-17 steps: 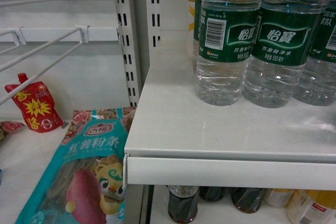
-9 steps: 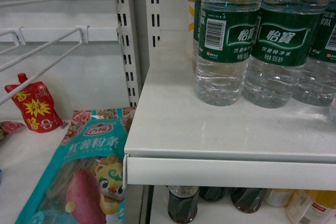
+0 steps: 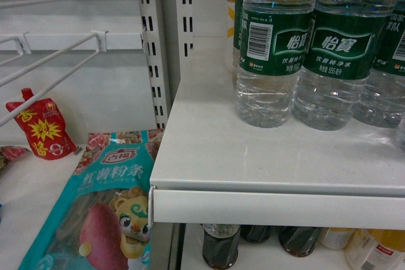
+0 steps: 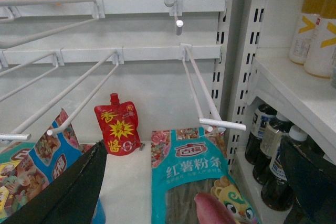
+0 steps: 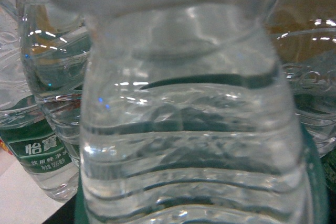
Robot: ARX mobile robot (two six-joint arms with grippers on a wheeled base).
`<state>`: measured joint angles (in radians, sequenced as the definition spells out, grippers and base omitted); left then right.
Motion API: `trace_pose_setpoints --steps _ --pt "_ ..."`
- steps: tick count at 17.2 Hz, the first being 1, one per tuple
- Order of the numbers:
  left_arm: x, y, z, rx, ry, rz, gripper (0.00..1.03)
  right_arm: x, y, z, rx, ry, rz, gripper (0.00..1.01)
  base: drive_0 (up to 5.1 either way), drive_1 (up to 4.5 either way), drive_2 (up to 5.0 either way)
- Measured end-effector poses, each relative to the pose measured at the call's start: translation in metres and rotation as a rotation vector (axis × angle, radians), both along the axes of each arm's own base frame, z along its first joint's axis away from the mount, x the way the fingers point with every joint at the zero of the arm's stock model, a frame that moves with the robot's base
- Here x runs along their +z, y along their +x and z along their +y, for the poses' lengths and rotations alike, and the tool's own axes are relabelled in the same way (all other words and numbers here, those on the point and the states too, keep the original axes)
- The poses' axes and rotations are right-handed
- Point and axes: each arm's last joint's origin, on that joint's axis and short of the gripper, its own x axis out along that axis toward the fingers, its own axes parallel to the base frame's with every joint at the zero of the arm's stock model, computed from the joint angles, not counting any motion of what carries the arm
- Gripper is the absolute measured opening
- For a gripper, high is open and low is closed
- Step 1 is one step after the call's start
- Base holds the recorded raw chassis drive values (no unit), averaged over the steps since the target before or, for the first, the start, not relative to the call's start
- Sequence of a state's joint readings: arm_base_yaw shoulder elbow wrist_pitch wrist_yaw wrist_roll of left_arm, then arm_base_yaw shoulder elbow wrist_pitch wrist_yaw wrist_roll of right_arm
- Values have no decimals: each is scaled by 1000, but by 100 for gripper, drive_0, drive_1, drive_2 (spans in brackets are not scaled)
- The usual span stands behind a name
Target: Move water from second to third shelf
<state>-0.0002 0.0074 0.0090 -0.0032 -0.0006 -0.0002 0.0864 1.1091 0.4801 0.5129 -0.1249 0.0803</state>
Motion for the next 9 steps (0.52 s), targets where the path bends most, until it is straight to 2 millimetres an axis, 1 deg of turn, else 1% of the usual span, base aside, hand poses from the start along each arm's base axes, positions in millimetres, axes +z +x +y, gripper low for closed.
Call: trace_pose_setpoints --steps 3,4,6,7,9 --pt "0 0 0 0 0 0 98 3 -3 -1 0 -1 -5 98 0 0 0" --pt "0 0 0 0 0 0 98 7 -10 -3 1 0 -9 97 0 0 0" --pt "0 0 0 0 0 0 98 16 -52 -11 44 12 -30 98 0 0 0" --pt "0 0 0 0 0 0 98 21 -65 -13 61 22 -59 98 0 0 0" --pt "0 0 0 0 0 0 98 27 -83 -16 55 29 -88 97 0 0 0"
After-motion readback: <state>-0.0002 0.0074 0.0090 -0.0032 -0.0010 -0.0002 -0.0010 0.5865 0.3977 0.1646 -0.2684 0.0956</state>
